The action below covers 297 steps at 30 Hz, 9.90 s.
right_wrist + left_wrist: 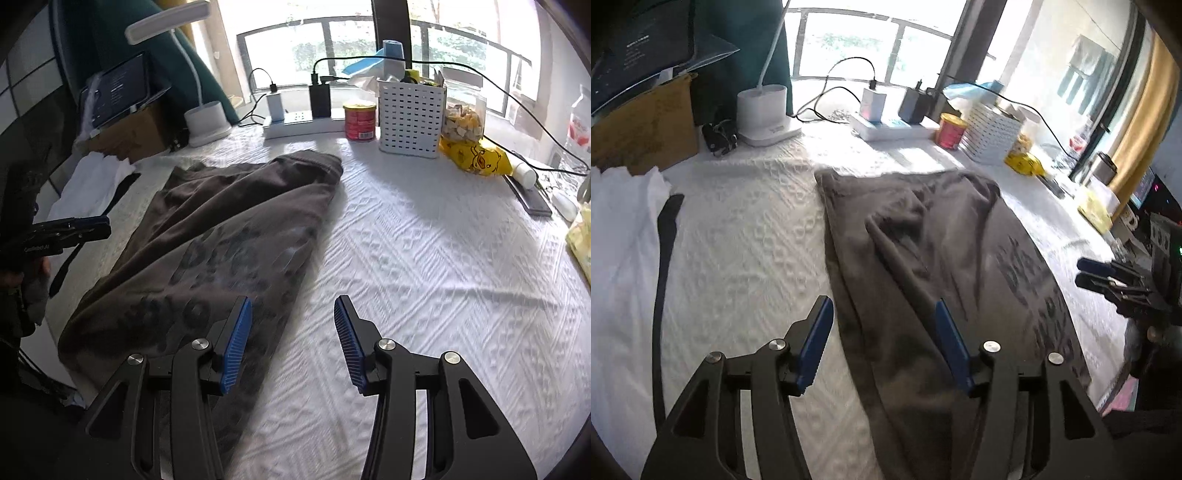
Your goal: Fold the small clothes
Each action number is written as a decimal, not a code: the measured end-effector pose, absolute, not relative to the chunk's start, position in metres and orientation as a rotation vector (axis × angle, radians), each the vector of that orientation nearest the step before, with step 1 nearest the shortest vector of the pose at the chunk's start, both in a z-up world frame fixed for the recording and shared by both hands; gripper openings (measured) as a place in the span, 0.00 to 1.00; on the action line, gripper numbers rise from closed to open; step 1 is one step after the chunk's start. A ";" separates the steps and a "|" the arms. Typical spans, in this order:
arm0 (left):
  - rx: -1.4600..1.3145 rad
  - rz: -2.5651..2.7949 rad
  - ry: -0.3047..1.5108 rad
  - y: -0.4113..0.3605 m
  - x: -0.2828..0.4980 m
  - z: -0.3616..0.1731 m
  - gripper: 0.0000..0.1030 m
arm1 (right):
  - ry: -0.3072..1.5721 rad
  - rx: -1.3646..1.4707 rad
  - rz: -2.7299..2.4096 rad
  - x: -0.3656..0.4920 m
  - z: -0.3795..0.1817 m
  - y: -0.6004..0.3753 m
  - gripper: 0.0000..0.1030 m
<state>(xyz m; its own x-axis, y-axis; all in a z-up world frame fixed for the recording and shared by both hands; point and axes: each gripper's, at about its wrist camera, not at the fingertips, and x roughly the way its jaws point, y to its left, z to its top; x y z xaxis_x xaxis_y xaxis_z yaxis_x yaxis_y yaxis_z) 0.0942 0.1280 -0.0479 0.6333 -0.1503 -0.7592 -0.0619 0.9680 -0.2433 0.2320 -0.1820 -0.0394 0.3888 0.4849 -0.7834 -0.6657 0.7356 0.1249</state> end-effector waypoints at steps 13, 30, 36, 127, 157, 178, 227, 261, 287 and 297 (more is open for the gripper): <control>-0.293 -0.041 0.879 0.155 0.164 -0.071 0.67 | 0.921 -0.214 0.727 0.289 -0.045 -0.156 0.48; -0.119 -0.074 0.894 0.123 0.189 -0.073 0.09 | 0.954 -0.111 0.719 0.359 -0.062 -0.148 0.48; -0.045 -0.047 0.789 0.119 0.189 -0.038 0.07 | 0.946 -0.058 0.740 0.376 -0.063 -0.145 0.48; -0.258 -0.252 0.860 0.078 -0.007 -0.077 0.55 | 0.916 -0.083 0.691 0.172 -0.072 -0.202 0.33; -0.090 -0.105 0.890 0.073 -0.034 -0.086 0.06 | 0.885 -0.162 0.723 0.109 -0.089 -0.211 0.11; -0.076 -0.237 0.914 0.039 -0.046 -0.081 0.06 | 0.887 -0.209 0.654 0.080 -0.073 -0.253 0.04; -0.208 -0.078 0.935 0.099 0.024 -0.042 0.59 | 0.947 -0.151 0.576 0.152 -0.053 -0.288 0.44; -0.215 -0.056 0.928 0.092 0.159 -0.066 0.67 | 0.919 -0.129 0.590 0.278 -0.049 -0.244 0.70; -0.190 -0.207 0.974 0.055 0.197 -0.089 0.74 | 0.965 -0.193 0.791 0.322 -0.084 -0.147 0.69; -0.148 -0.255 0.948 0.043 0.196 -0.092 0.40 | 0.908 -0.311 0.834 0.302 -0.087 -0.117 0.44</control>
<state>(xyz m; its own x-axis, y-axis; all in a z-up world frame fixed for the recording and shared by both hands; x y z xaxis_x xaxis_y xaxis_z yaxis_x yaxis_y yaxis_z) 0.1959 0.0432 -0.0917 0.5563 -0.2795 -0.7825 0.1500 0.9600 -0.2363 0.3019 -0.1167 -0.0866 0.3371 0.5035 -0.7955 -0.7499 0.6545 0.0965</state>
